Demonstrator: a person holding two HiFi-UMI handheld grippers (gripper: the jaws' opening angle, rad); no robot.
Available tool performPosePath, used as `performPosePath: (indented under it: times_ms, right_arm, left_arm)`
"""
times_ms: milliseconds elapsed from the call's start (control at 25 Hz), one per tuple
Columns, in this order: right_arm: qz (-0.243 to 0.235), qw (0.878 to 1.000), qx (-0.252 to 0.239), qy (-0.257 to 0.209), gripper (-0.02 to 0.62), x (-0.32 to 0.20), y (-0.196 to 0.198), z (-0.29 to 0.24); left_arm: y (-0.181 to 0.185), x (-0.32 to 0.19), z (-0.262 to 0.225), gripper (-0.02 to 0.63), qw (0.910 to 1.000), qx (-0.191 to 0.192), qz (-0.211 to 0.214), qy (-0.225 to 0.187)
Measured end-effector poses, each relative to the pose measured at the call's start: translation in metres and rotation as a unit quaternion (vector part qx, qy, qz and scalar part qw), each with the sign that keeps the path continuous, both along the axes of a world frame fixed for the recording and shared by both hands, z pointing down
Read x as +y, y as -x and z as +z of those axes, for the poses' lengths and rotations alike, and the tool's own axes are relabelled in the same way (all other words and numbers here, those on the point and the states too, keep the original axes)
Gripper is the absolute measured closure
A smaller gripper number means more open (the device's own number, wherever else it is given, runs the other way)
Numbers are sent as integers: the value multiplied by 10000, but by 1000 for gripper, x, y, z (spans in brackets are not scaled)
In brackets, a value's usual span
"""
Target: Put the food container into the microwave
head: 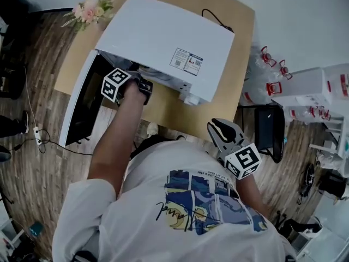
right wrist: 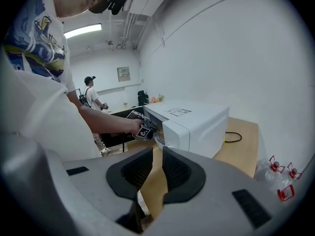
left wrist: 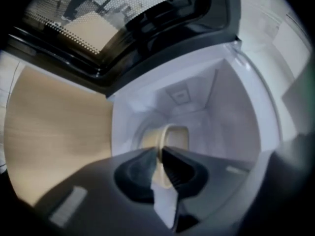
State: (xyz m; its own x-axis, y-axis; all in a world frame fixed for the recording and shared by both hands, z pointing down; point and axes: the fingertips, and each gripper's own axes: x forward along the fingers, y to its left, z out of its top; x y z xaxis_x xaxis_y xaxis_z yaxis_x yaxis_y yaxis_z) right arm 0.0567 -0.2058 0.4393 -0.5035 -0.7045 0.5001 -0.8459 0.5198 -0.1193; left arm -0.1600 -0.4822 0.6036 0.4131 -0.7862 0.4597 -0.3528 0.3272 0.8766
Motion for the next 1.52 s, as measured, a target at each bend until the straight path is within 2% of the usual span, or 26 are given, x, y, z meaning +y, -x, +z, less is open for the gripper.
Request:
performPosePath:
  times_ms: [400,560,1000,1520]
  right_arm:
    - [222,9997,50,28,540,-4,2,1]
    - [230,9997,56,40,540,-1,-1,1]
    - [65,10000,34,-5,540,11,-15,0]
    - [-378,9991,-117,-154,551,26,-38,1]
  left_arm:
    - [-9,-13,9,549,9996,222,157,3]
    - [-9,-14,3,500,9994,285,152,-125]
    - [5,-3,-14,471,9991,-160,-9,-390]
    - [20,42,-29,471,9964,-663,-271,-451]
